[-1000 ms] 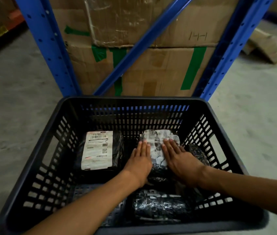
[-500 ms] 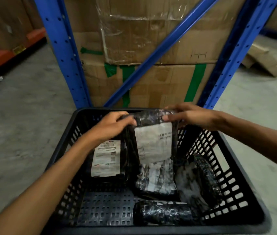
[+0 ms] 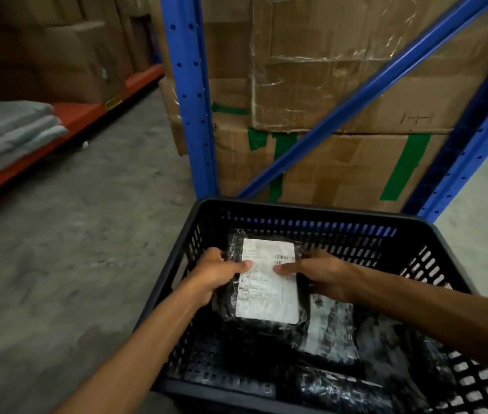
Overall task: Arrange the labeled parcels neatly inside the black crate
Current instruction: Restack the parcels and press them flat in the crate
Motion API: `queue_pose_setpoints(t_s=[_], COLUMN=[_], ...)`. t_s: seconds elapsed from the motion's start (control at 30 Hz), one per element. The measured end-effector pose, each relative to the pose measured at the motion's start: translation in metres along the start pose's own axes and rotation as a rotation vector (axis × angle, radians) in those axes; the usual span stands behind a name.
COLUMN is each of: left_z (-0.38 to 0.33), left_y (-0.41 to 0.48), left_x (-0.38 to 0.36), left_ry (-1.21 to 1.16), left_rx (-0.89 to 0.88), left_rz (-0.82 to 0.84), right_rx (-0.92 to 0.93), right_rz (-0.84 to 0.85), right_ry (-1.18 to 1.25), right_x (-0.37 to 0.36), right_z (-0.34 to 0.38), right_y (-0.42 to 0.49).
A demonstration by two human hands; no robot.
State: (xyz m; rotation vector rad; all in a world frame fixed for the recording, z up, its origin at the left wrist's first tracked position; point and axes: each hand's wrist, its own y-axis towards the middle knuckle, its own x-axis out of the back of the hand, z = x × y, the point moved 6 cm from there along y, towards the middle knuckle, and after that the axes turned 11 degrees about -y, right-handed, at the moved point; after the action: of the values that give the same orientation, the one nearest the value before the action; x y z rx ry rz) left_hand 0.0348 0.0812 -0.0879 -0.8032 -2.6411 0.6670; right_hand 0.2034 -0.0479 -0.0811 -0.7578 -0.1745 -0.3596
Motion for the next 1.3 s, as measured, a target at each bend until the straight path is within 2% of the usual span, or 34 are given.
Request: queue_pose_setpoints(t_s=[0.17,0.27,0.37,0.43,0.53,0.6,0.67,0.73,0.8,0.93,1.0,1.1,1.17,1.3], left_z=[-0.019,-0.026,-0.019,-0.021,-0.026,-0.037,-0.057,-0.072,-0.070,-0.001,0.040,0.078,0.091,0.094], left_y=[0.014,0.014,0.015,0.016,0.013,0.002,-0.011,-0.022,-0.025,-0.029,-0.019,0.000,0.003,0.011], left_x=[0.022,0.019,0.003,-0.002,0.003,-0.001,-0.021,-0.050,-0.087,-0.164,-0.181,-0.182,-0.182,-0.185], left_ry=[0.109,0.474,0.863,0.920,0.868,0.955,1.077,1.013,0.987,1.413,1.614,1.660,1.685,1.646], left_rx=[-0.188,-0.284,-0.240,-0.213,-0.222,-0.337,-0.583,-0.738,-0.705,-0.517,-0.393,-0.246,-0.236,-0.472], left_rz=[-0.178,-0.283,-0.303,-0.280,-0.294,-0.354,-0.369,-0.236,-0.011,0.429,0.571,0.590,0.545,0.404], right_rx=[0.140,0.177,0.134,0.089,0.050,0.071,0.115,0.166,0.155,0.103,0.140,0.109,0.024,-0.058], right_rz=[0.003,-0.016,-0.050,-0.043,-0.055,-0.044,-0.052,-0.110,-0.103,0.051,0.020,0.030,0.055,-0.011], right_ry=[0.097,-0.119,-0.293,-0.377,-0.470,-0.558,-0.778,-1.072,-1.361,-1.609,-1.650,-1.714,-1.729,-1.757], right_x=[-0.021,-0.040,-0.042,-0.044,-0.039,-0.029,-0.013,0.010,0.026,0.031,0.027,0.014,0.007,0.002], right_z=[0.022,0.018,-0.021,-0.010,0.012,0.016,0.009,-0.008,-0.036,-0.106,-0.124,-0.140,-0.145,-0.139], right_y=[0.021,0.047,0.112,0.096,0.064,0.046,0.021,-0.001,-0.019,-0.028,-0.020,-0.001,0.008,0.024])
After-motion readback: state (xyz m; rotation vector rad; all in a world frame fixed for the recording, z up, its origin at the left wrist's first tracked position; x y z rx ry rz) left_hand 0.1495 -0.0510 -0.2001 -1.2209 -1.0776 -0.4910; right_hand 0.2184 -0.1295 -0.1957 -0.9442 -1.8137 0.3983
